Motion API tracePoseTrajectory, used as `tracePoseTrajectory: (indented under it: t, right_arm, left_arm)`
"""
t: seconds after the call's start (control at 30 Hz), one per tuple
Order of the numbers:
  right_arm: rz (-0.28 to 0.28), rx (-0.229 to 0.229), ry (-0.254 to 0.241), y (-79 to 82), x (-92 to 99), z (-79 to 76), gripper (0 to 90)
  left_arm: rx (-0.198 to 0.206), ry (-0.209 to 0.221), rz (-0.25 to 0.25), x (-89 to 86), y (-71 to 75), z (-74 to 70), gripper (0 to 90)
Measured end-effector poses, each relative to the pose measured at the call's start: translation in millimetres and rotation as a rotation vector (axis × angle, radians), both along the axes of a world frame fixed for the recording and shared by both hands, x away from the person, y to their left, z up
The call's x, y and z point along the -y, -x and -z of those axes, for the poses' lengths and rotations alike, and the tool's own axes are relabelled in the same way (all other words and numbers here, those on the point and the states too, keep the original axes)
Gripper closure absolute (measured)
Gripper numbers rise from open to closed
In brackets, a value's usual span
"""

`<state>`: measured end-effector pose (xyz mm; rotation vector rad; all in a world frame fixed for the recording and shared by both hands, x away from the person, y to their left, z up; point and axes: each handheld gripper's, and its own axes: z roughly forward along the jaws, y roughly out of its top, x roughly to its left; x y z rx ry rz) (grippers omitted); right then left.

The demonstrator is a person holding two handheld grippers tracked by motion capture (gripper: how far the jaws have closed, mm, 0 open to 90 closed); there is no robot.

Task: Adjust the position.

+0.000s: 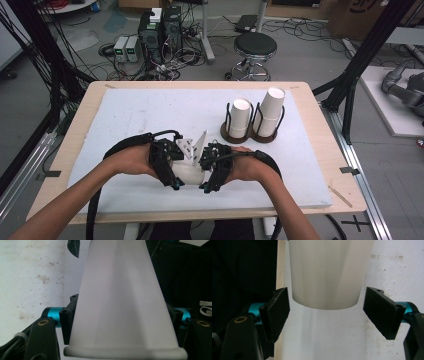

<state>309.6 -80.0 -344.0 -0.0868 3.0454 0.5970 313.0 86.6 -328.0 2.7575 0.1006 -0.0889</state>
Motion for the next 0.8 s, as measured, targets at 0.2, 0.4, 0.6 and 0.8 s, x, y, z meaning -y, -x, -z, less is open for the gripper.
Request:
tracePoseTrajectory:
  t: [0.2, 0.4, 0.6, 0.8]
  right_arm:
    - [0.0, -0.005, -0.012, -0.3, -1.2, 0.2, 22.2]
    - [-0.002, -0.013, -0.025, -0.7, -3.1, 0.7, 24.2]
    - [-0.012, -0.028, -0.04, -1.4, -3.7, 1.3, 35.7]
    - [-0.012, -0.03, -0.04, -2.3, -3.9, 1.4, 36.5]
  left_arm:
    - [-0.004, 0.007, -0.004, -0.2, 0.1, -0.1, 31.8]
    - [-0.01, 0.02, -0.007, -1.9, -0.2, -0.2, 31.8]
    - [-0.012, 0.021, -0.008, -3.0, -0.6, 0.2, 31.7]
    - [-0.015, 0.028, -0.012, -4.6, -0.8, 1.5, 31.7]
